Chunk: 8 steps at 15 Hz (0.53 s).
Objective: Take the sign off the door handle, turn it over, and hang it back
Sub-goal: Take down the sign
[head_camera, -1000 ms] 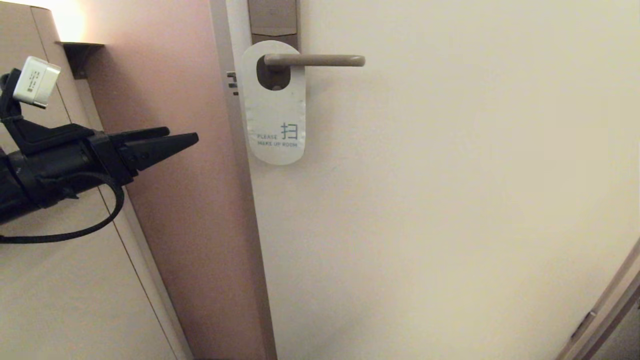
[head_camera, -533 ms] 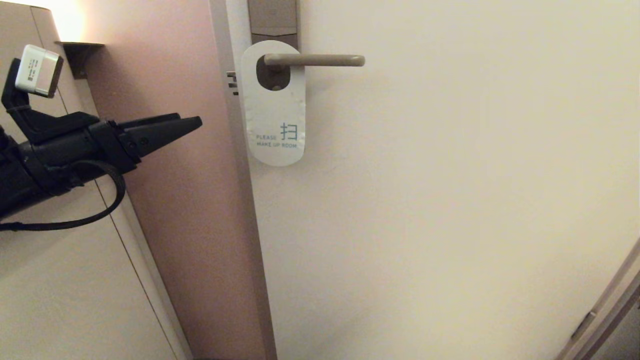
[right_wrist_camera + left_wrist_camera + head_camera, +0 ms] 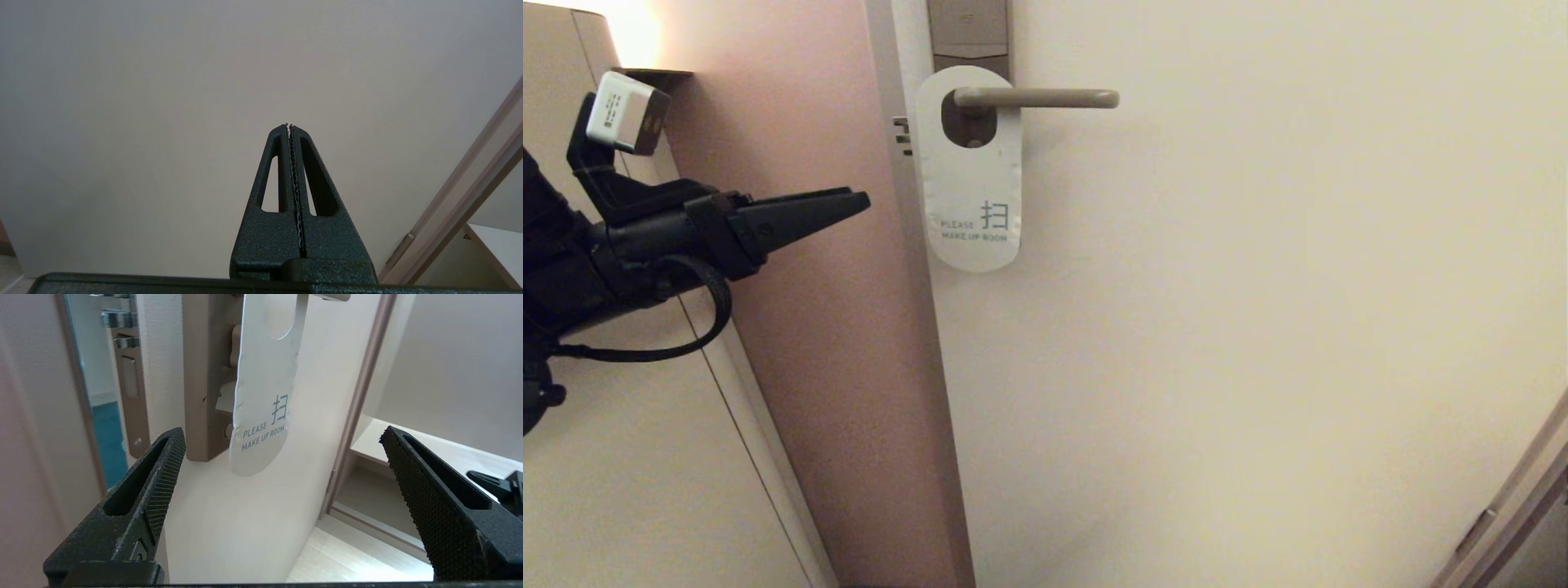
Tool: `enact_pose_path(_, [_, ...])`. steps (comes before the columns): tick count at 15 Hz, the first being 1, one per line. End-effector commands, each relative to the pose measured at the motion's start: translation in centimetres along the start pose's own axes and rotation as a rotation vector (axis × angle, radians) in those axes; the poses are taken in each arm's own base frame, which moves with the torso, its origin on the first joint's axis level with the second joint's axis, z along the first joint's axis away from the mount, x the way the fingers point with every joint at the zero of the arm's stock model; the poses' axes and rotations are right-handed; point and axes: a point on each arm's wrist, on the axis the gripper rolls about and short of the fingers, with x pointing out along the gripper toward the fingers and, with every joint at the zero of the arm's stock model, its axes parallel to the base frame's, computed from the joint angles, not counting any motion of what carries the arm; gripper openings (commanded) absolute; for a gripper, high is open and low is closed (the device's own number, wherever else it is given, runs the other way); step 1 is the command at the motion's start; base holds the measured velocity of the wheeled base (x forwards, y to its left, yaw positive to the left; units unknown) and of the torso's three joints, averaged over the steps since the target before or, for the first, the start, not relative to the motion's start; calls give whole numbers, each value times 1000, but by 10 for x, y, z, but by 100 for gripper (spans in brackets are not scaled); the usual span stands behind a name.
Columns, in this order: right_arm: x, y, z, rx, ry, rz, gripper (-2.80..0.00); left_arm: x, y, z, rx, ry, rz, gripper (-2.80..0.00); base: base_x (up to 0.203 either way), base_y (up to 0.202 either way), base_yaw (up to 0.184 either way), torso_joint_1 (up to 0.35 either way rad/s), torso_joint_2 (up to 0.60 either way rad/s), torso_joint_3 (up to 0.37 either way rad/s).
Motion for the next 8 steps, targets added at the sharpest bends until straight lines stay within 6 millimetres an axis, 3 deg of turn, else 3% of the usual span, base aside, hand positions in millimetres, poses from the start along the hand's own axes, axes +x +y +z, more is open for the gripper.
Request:
enact_pose_path(1, [0,0,0,-1,-1,-2,-280,5,4,-1,-3,6,-19,0,0,0,0,0,0,0])
enact_pose_path(8, [0,0,0,-1,-1,0,-280,23,18,-3,-4,35,-124,0,0,0,0,0,0,0])
